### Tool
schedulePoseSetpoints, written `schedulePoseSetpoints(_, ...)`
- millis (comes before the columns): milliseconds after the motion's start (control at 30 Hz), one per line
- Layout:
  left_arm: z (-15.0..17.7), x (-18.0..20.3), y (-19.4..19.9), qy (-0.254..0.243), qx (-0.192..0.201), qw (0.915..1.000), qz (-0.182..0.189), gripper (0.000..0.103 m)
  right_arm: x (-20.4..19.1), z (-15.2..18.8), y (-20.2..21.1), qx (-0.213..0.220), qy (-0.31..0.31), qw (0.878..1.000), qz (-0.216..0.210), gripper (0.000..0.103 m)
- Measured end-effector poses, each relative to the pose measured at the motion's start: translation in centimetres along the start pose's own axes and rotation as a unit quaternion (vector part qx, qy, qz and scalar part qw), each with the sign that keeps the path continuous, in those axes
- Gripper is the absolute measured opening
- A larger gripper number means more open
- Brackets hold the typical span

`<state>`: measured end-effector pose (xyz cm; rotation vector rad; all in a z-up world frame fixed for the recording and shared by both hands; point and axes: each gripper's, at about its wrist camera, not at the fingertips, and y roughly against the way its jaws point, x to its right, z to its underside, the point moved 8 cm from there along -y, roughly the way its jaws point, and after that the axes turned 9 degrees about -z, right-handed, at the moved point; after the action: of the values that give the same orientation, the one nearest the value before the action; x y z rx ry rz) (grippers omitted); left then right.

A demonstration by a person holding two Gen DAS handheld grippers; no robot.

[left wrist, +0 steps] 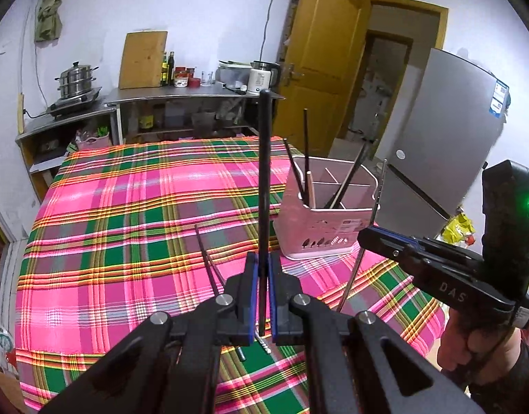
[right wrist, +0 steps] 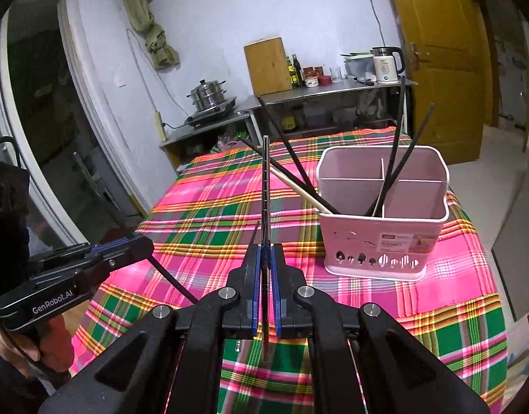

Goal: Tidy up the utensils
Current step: 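Lift both held chopsticks upright and carry them over the pink caddy, then lower the left tool's chopstick into the caddy and open it while the right tool releases its own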

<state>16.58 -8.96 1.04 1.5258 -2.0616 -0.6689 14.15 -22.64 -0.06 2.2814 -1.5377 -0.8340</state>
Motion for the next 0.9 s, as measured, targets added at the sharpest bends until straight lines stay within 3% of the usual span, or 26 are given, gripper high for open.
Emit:
schedulePoseSetpoints(433,-0.2,1.5,-1.1,-0.011,-0.014,0.9997,0.016,0.006,1.2,0.0,0.4,0.003,-0.016,1.0,-0.004,0.006)
schedulePoseSetpoints(900,-3.2,5.4,-2.0,-0.046,-0.008,0.9974,0.054,0.006,4.4,-1.2,2.7,0.024,-0.04,0.999,0.007,0.006)
